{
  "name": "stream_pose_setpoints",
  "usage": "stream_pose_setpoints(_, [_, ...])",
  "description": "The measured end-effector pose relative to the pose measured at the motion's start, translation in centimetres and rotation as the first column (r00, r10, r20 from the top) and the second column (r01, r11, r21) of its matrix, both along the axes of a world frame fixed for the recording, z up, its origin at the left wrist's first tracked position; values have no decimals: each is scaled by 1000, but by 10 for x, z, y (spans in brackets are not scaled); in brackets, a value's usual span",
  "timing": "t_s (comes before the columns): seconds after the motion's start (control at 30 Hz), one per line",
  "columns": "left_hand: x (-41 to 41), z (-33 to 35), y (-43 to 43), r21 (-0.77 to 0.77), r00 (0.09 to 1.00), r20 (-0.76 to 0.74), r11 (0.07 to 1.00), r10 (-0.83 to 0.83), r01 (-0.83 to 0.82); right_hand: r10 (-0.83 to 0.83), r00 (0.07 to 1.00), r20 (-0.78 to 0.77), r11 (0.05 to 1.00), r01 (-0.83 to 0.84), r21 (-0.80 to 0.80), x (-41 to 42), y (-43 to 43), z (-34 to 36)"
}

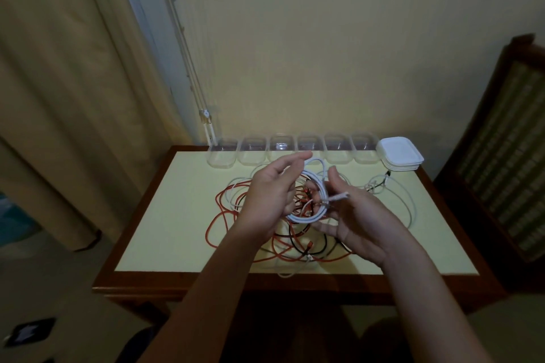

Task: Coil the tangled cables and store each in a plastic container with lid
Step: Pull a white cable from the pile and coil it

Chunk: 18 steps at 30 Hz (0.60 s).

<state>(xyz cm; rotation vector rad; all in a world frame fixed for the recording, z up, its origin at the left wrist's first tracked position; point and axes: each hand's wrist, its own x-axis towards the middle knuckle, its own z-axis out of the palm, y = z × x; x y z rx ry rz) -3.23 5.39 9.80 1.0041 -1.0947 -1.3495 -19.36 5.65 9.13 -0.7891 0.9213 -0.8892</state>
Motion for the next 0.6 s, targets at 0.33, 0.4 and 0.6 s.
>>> stream_pose_setpoints(0.33, [9, 4, -4, -30, 999, -36, 999, -40, 39, -135, 808, -574, 859, -193, -474, -17, -2, 8])
stream_pose_setpoints(0.4, [9, 7, -4, -37, 997, -59, 998, -51, 49, -308, 670, -676, 775, -236, -586, -20, -7, 8])
stream_pose_setpoints(0.6, [33, 20, -8, 31, 996, -86, 1000, 6, -3, -569, 549, -613, 640, -174, -749, -37, -17, 7])
